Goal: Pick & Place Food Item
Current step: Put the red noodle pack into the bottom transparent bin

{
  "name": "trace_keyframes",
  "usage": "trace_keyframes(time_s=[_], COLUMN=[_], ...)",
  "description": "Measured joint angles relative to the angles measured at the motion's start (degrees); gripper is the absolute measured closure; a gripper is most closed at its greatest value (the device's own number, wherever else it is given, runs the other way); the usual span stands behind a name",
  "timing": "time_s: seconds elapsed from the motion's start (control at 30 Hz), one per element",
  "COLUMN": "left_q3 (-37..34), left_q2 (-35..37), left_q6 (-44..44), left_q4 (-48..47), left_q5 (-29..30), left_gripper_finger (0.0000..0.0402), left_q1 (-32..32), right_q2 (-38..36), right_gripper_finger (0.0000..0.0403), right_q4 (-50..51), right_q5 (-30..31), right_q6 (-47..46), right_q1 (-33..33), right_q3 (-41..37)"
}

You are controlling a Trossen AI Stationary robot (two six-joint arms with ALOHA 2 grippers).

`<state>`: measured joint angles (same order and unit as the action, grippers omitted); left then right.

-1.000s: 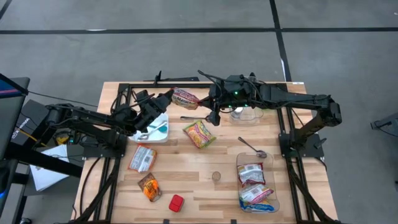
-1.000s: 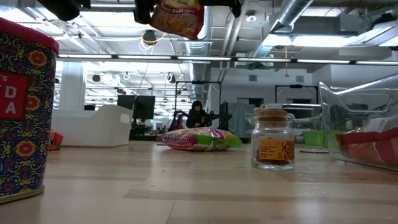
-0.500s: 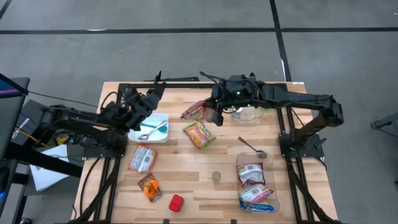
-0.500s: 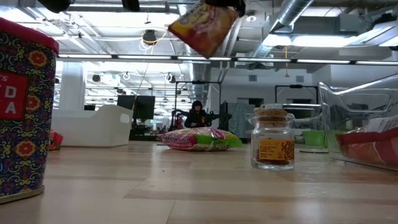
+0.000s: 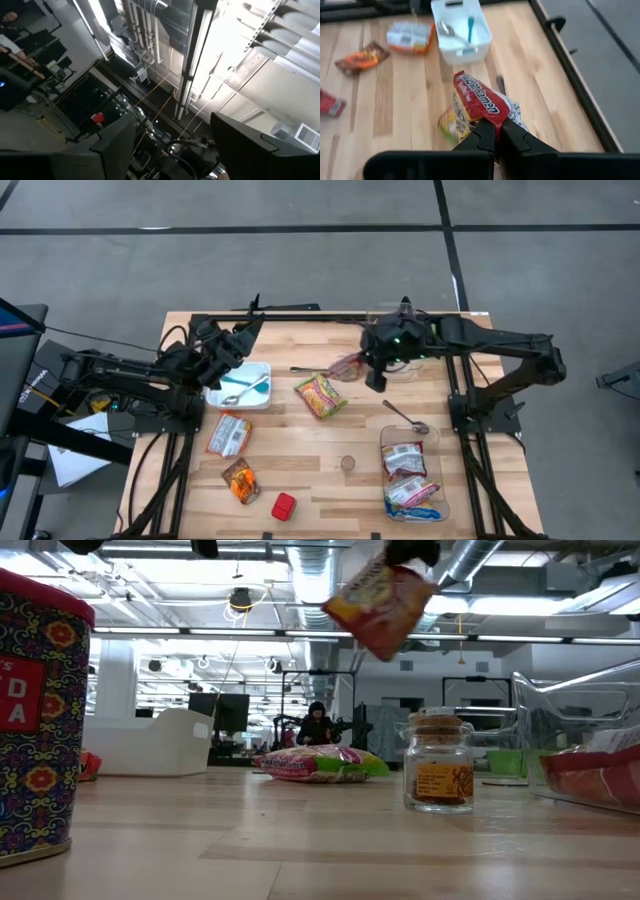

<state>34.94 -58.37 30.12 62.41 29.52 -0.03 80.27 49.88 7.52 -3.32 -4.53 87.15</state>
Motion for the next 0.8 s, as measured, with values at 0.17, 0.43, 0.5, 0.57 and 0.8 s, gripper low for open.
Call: trace_keyframes(time_s=[0.17,0.43,0.5,0.57,0.8], left_q3=[-0.02,-0.02,-0.02,-0.02,-0.02], left_q2=[-0.04,-0.07,-0.07,-0.07,-0.07], left_q6=[0.4,0.79,0.78,0.79,0.79], left_q4=[-0.67,-0.7,-0.72,-0.68,-0.69], left_q5=[-0.66,-1.33,-2.17,-2.46,-2.49], left_gripper_finger=[0.0158,0.0167,0.0169,0.0171,0.017], left_q1=[0.0,-0.02,-0.02,-0.02,-0.02], right_q2=[-2.75,-4.74,-4.7,-4.7,-4.47], right_gripper_finger=[0.0403,0.0403,0.0403,0.0403,0.0403], right_q4=[8.43,19.83,21.37,22.6,27.11], right_q5=[2.33,8.11,9.15,10.01,12.03], right_q6=[-4.03,-15.95,-19.51,-23.11,-35.99], right_q1=[3.77,13.21,15.82,18.28,24.87], right_q3=[0.0,0.0,0.0,-0.02,-0.02])
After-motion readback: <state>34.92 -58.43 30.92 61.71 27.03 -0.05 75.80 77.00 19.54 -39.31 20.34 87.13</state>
